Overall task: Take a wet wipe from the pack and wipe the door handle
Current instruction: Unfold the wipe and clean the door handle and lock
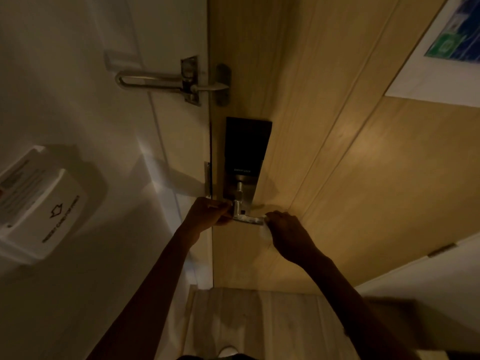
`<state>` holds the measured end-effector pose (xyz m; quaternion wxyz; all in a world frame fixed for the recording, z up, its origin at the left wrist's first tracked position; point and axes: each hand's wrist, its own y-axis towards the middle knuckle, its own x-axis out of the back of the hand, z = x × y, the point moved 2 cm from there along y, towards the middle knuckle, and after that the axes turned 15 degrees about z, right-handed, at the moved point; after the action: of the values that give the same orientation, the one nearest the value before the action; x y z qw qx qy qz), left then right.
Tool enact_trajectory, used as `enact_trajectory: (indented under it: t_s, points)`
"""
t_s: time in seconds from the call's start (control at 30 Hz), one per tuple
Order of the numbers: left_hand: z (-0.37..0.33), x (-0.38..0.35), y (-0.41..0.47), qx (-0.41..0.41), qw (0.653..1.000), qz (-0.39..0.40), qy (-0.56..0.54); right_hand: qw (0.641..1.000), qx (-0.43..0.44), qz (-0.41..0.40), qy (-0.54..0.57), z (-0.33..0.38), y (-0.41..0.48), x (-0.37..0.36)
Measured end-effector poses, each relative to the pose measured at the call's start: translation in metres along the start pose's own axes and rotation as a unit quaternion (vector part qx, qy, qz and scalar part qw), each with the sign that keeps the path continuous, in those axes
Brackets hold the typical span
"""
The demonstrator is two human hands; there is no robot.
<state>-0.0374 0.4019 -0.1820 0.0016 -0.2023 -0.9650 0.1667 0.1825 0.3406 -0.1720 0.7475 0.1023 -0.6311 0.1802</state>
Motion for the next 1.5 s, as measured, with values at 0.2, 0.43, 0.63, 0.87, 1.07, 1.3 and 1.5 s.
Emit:
enact_trajectory:
  t_s: [0.2, 0.43, 0.63, 0.87, 1.07, 1.3, 1.5]
  points:
    - [-0.003, 0.001, 0.001, 0.008, 1.000, 0.004, -0.001, 0.989, -0.038, -0.011, 0.140, -0.025, -0.010, 0.011]
    - [-0.006, 0.000, -0.001, 0.010, 1.000, 0.005, -0.012, 0.955, -0.032, -0.063, 0.290, 0.008, 0.006, 0.014]
    - [-0.006, 0.001, -0.001, 0.008, 1.000, 0.010, -0.011, 0.984, -0.029, -0.050, 0.170, -0.003, -0.008, 0.010]
    - [-0.008, -0.002, -0.005, 0.012, 1.000, 0.005, -0.007, 0.963, -0.041, -0.059, 0.260, -0.005, 0.009, 0.001]
    - [-0.010, -0.003, -0.005, 0.015, 1.000, -0.002, -0.003, 0.954, -0.049, -0.077, 0.287, -0.016, -0.001, 0.000]
    - [-0.010, -0.004, -0.007, 0.018, 1.000, -0.003, -0.016, 0.958, 0.002, -0.146, 0.247, 0.007, -0.012, -0.002]
    - [-0.012, -0.005, -0.008, 0.011, 1.000, -0.002, -0.001, 0.953, 0.008, -0.175, 0.245, -0.003, -0.012, 0.006]
